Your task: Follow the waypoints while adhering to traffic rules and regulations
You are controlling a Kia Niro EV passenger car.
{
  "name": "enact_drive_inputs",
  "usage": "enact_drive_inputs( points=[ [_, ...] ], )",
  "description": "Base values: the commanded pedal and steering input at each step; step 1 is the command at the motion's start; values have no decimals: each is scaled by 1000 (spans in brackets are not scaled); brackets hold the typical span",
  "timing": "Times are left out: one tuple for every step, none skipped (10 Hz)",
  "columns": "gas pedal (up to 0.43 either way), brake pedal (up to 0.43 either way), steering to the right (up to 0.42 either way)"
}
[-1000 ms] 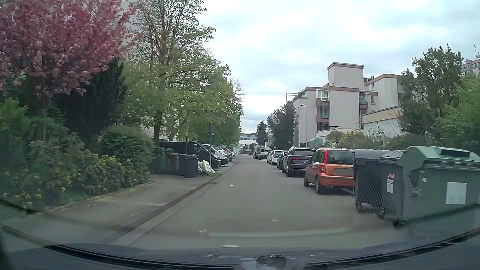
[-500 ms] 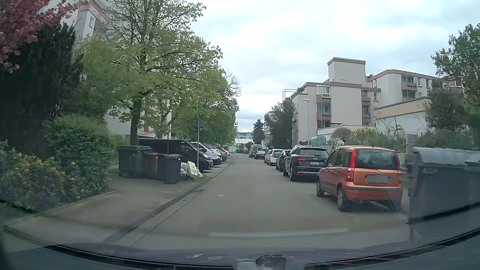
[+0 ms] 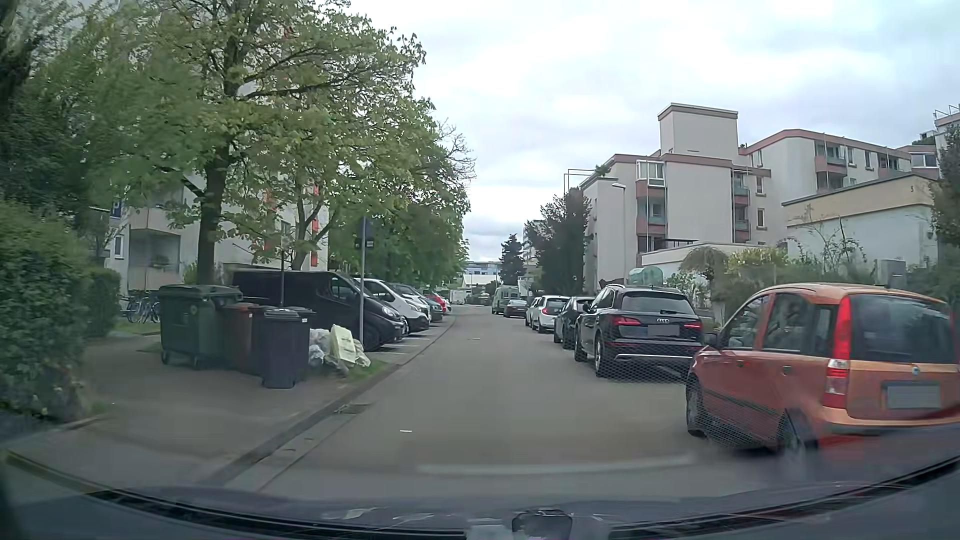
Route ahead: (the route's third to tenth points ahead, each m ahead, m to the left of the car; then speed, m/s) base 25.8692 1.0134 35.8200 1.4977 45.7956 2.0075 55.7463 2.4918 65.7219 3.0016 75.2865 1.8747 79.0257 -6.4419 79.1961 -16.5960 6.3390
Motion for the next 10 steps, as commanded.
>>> enact_drive_inputs(
  points=[
    [67,0,3],
    [67,0,2],
    [59,0,1],
    [59,0,-1],
    [59,0,-2],
    [59,0,-2],
    [59,0,-2],
    [59,0,-2],
    [59,0,-2],
    [59,0,-2]
  ],
)
